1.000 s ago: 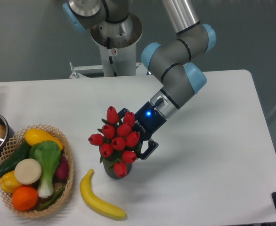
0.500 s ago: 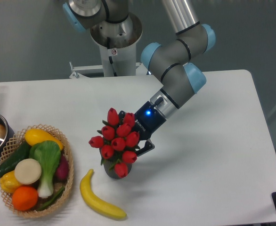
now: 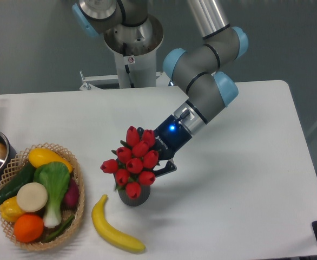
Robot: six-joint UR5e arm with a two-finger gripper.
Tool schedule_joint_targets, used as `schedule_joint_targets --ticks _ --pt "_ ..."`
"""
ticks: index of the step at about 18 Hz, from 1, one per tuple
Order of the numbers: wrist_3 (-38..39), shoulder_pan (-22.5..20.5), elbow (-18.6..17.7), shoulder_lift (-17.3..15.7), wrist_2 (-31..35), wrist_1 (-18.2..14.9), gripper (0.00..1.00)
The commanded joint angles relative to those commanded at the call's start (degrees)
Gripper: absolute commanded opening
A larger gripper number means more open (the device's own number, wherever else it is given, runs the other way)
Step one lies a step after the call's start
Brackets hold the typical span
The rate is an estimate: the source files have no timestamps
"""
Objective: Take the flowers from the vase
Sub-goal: 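Lift the gripped tulips straight up out of the grey vase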
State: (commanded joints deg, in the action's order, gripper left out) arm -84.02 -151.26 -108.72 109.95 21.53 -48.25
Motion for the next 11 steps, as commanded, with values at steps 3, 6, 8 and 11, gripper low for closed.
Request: schedule_joint_targets --ticks 3,6,8,11 --pt "0.1 0.0 -0.6 -0.9 -1.5 0.0 0.44" --pt "0.4 0.0 -0.9 -2.7 -2.5 -0.1 0.44" --pt "3.9 0.3 -1.4 -4.5 -2.4 0.0 0.45" --pt "5.4 -0.1 -1.4 -6.3 -2.5 -0.1 0.44"
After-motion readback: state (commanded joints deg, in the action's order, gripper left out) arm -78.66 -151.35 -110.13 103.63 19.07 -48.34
